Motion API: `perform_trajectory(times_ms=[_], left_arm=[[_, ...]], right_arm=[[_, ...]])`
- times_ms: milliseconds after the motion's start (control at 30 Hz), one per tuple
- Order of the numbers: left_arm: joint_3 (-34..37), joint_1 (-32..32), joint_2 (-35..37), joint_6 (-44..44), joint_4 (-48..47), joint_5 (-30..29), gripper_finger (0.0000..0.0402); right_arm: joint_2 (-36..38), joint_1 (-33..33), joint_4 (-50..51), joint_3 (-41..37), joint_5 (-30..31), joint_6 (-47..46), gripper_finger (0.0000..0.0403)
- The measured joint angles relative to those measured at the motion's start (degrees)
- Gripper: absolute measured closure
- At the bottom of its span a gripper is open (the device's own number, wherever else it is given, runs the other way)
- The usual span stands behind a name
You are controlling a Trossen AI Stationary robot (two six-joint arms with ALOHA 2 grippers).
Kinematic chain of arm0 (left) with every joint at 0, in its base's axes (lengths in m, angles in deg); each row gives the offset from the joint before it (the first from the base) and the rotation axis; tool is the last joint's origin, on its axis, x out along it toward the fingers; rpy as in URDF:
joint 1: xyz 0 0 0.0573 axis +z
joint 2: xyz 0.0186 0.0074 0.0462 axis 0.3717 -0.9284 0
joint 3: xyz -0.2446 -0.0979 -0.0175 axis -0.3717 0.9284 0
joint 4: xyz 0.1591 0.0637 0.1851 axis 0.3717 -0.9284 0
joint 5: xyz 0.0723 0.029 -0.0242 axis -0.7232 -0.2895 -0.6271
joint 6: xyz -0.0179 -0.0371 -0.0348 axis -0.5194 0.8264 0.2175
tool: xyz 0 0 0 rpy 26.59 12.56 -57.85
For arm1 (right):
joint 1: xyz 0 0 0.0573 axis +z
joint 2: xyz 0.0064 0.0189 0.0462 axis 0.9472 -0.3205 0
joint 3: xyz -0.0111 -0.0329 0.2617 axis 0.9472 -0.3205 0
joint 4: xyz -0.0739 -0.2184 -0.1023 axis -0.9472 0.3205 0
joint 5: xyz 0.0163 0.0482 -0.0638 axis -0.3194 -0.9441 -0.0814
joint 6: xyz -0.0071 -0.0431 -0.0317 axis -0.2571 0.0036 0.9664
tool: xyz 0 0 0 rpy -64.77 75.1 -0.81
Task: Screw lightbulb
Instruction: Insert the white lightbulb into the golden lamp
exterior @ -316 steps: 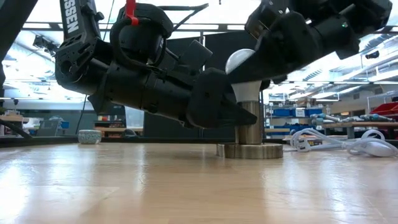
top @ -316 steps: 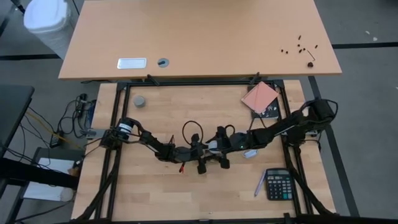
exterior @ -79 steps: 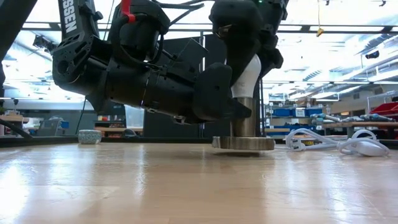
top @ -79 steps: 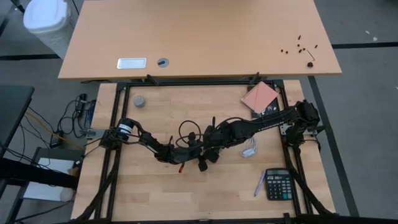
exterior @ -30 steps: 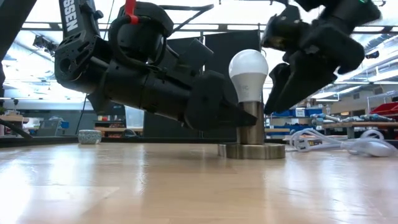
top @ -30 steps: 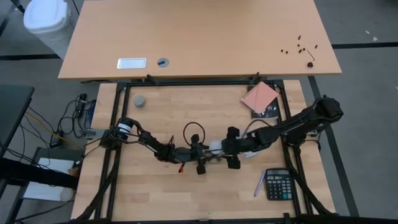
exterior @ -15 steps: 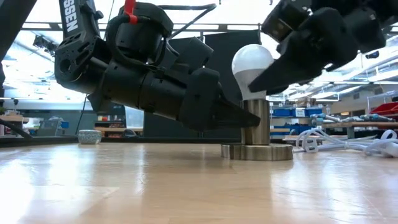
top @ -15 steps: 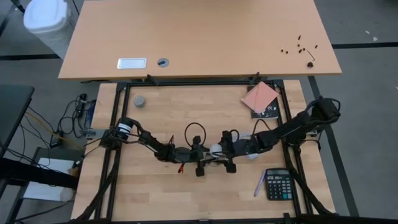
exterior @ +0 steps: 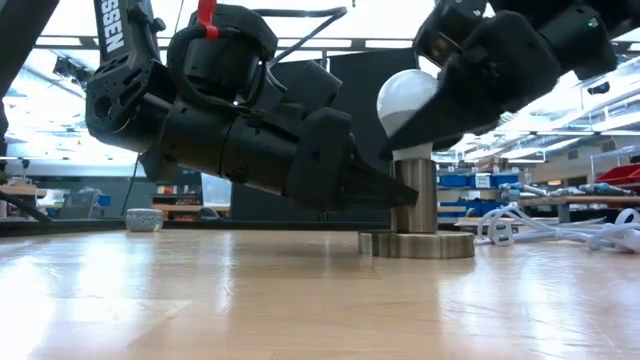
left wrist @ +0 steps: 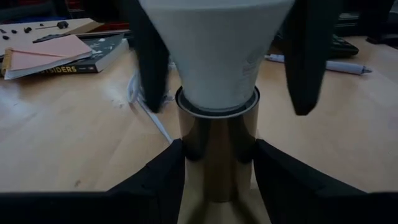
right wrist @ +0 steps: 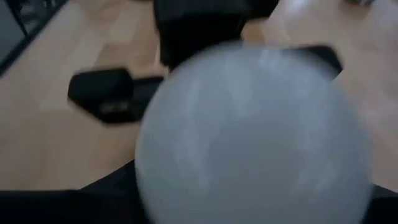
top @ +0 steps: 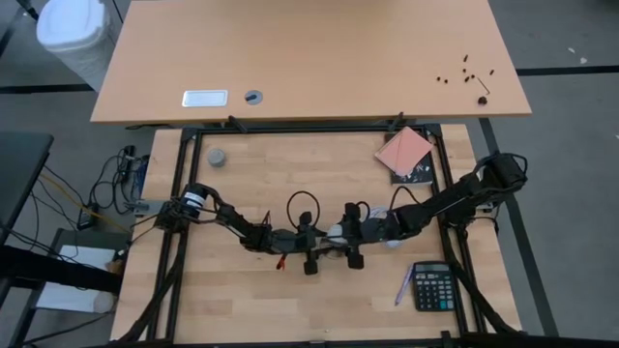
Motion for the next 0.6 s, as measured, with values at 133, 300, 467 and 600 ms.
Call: perform_trajectory(times_ms=[133, 300, 467, 600], left_arm=[[0.0, 0.0, 0.0, 0.0, -0.3, -0.3, 0.0218], [0.1, 0.0, -0.1, 0.3, -1.5, -1.9, 0.0218], [0.1, 0.0, -0.1, 0.7, -1.7, -3.7, 0.0218], [0.1, 0.0, -0.1, 0.2, -1.3, -3.1, 0.0218]], right_arm=[[1.2, 1.2, 3.0, 0.0, 0.0, -0.8, 0.0136], [4.8, 1.9, 6.7, 0.0, 0.0, -1.9, 0.0137], [8.9, 2.7, 14.3, 0.0, 0.3, -4.5, 0.0139], [9.8, 3.0, 15.9, 0.0, 2.7, -4.5, 0.014]])
